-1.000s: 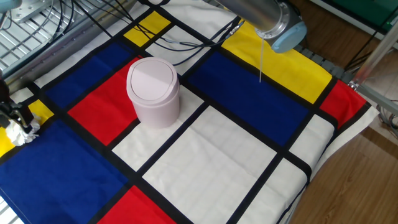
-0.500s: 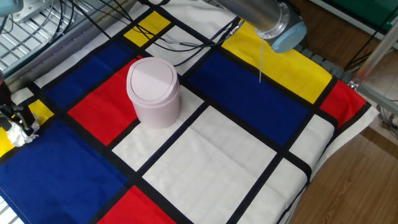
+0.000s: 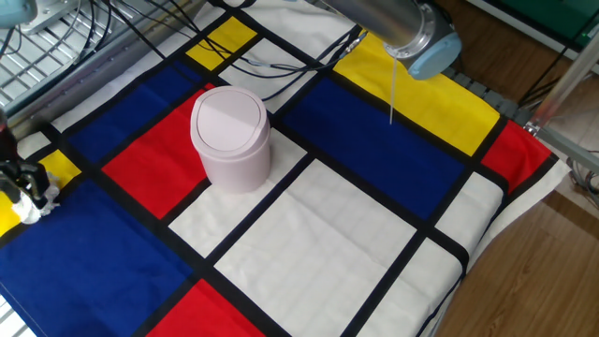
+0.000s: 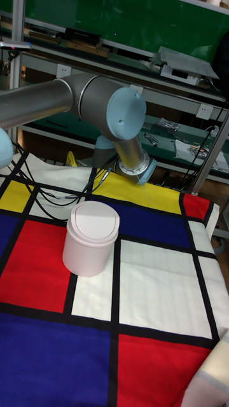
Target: Put the garbage in the trash can
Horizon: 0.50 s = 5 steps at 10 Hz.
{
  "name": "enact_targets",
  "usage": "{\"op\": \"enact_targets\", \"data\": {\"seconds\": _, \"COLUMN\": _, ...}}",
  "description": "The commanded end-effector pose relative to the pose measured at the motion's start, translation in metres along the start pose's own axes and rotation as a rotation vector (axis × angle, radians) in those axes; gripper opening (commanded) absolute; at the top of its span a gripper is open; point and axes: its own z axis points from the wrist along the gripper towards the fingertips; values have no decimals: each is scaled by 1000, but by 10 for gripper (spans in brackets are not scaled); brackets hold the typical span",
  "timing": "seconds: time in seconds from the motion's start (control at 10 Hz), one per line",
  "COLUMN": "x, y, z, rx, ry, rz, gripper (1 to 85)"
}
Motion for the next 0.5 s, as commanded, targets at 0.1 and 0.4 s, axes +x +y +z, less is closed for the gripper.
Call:
{"op": "enact_targets", "data": {"seconds": 0.1, "x": -4, "y": -19, "z": -2, "rx": 69, "ry": -18, "rz": 31, "gripper": 130}}
{"op": "enact_targets", "data": {"seconds": 0.4, "x": -11, "y": -30, "z": -4, "rx": 120, "ry": -38, "rz": 50, "gripper": 10}}
